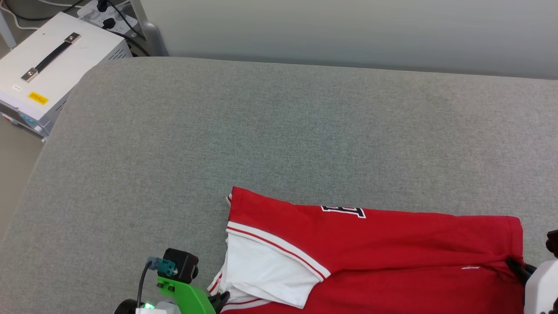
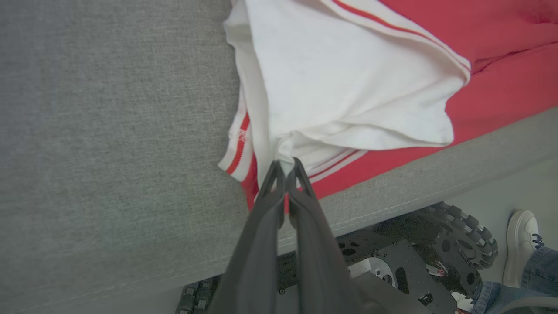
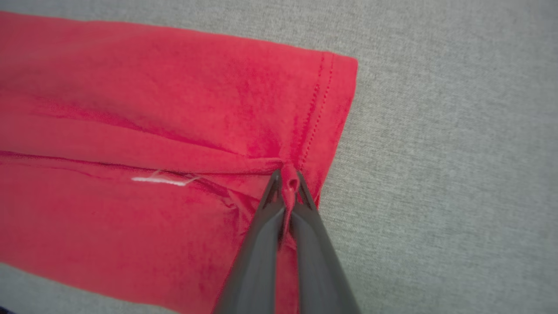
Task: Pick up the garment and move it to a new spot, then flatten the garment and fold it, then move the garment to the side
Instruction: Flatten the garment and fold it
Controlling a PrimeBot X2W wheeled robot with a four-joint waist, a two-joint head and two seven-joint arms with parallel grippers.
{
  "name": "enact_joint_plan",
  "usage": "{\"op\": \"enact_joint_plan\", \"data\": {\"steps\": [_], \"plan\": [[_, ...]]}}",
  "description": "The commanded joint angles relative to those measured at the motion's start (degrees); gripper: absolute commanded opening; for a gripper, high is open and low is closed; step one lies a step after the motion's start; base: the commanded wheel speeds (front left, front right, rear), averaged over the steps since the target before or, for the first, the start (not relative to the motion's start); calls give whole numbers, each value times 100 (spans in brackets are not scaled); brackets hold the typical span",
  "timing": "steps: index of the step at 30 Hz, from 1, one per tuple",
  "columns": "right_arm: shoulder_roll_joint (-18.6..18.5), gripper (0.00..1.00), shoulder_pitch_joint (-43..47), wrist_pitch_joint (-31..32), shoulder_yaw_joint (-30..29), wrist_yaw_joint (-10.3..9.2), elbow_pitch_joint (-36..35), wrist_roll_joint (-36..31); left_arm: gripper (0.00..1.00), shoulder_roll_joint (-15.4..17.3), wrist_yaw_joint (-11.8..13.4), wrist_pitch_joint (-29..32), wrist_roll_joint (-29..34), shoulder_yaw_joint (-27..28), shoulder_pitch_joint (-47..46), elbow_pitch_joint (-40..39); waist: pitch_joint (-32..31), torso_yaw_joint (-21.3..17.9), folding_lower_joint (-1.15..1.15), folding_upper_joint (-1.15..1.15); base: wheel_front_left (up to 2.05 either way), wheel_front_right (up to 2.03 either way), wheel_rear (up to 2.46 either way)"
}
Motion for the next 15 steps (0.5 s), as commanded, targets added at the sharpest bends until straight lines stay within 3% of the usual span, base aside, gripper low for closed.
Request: {"op": "enact_joint_plan", "data": {"steps": [1, 2, 3, 4, 9, 15], "plan": [[-47, 0, -48, -7, 56, -5, 56, -30, 0, -40, -38, 6, 135, -28, -34, 90, 8, -1, 0, 66, 0, 0, 0], [-31, 0, -61, 3, 87, -5, 80, 18, 27, -55, -44, -5, 154, -43, -48, 138, 11, -5, 0, 66, 0, 0, 0], [-11, 91, -79, 19, 101, -5, 117, 78, 100, -75, -37, -37, 187, -50, -68, 201, 17, -9, 0, 66, 0, 0, 0], [2, 100, -98, 27, 112, -5, 145, 117, 100, -100, -28, -70, 210, -53, -86, 263, 19, -10, 0, 66, 0, 0, 0], [-68, 100, -138, -67, 208, -5, 61, 13, 100, -164, -52, -242, 294, -53, -150, 445, -47, 2, 0, 66, 0, 0, 0], [13, 100, -112, 107, -113, -5, -488, 243, 100, -253, -25, -673, 304, 142, -184, 331, -243, 2, 0, 66, 0, 0, 0]]}}
